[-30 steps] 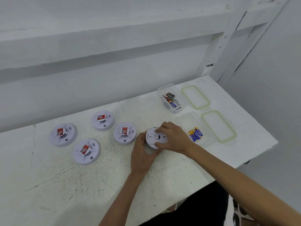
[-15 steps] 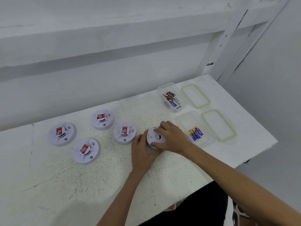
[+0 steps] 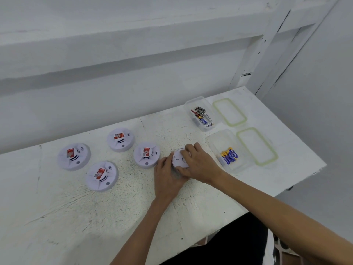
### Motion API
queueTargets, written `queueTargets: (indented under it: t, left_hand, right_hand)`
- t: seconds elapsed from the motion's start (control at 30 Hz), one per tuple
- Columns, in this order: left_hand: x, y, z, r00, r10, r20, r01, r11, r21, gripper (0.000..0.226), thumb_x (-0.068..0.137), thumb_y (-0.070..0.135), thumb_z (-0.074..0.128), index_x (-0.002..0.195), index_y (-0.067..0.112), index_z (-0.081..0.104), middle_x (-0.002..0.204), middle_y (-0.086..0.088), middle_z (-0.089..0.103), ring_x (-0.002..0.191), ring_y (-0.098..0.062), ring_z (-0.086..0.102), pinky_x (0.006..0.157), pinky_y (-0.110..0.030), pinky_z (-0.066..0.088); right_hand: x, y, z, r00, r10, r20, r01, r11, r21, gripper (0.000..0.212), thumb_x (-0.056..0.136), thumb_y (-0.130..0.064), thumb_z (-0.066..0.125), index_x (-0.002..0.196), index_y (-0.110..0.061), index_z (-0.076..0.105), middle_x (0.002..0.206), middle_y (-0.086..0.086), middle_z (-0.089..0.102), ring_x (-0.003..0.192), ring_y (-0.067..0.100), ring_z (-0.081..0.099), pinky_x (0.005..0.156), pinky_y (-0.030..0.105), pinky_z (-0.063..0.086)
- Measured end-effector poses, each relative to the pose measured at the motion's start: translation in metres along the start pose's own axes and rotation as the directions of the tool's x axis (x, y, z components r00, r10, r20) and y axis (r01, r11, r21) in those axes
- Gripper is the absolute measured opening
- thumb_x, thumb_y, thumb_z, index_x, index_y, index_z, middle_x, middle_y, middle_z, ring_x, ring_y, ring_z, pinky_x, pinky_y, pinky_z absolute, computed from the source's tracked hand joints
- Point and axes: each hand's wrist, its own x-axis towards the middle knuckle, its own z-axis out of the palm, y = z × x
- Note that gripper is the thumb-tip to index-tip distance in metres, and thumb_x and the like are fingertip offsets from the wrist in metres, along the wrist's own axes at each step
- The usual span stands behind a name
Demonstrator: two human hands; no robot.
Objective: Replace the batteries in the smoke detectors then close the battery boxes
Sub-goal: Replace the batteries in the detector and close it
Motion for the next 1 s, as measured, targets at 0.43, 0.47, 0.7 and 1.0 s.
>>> queueTargets:
  t: [0.43,0.47,0.7,1.0]
  left_hand:
    - [0.019,0.002,0.007,0.985,0.015,0.169,-0.005,0.998,-0.062,0.114,0.059,0.057,0.087,0.151,0.027,0.028,0.154,0.000,0.040,0.139,-0.016,0.042,0.114,-0.032,0.034]
    - [0.024,0.001,0.007,0.970,-0.008,0.241,0.041,0.990,-0.133,0.126,0.057,0.050,0.093,0.156,0.028,0.018,0.155,0.009,0.036,0.140,-0.008,0.042,0.111,-0.024,0.038]
    - [0.032,-0.003,0.006,0.956,-0.048,0.290,0.106,0.977,-0.187,0.143,0.056,0.039,0.099,0.161,0.024,0.003,0.124,0.034,0.047,0.107,0.015,0.054,0.082,-0.005,0.048]
    - [0.029,-0.008,0.009,0.968,-0.038,0.247,0.081,0.983,-0.167,0.123,0.060,0.057,0.084,0.158,0.026,0.016,0.128,0.020,0.055,0.109,-0.001,0.061,0.086,-0.016,0.053]
  right_hand:
    - [0.006,0.018,-0.034,0.984,-0.052,0.169,0.009,0.970,0.243,0.064,0.079,-0.056,0.066,0.128,-0.018,0.056,0.116,0.002,0.048,0.107,0.018,0.042,0.080,0.035,0.051]
    - [0.008,0.018,-0.035,0.984,-0.058,0.169,0.021,0.976,0.215,0.065,0.076,-0.060,0.065,0.126,-0.020,0.057,0.110,0.002,0.049,0.104,0.018,0.043,0.077,0.034,0.051]
    - [0.015,0.018,-0.036,0.989,-0.120,0.084,0.125,0.991,-0.057,0.072,0.072,-0.077,0.049,0.106,-0.014,0.056,0.091,0.001,0.058,0.084,0.020,0.048,0.071,0.036,0.046]
    - [0.007,0.011,-0.024,0.995,-0.047,0.091,0.049,0.998,-0.028,0.079,0.076,-0.078,0.041,0.113,-0.009,0.050,0.096,0.006,0.054,0.082,0.020,0.043,0.077,0.035,0.044]
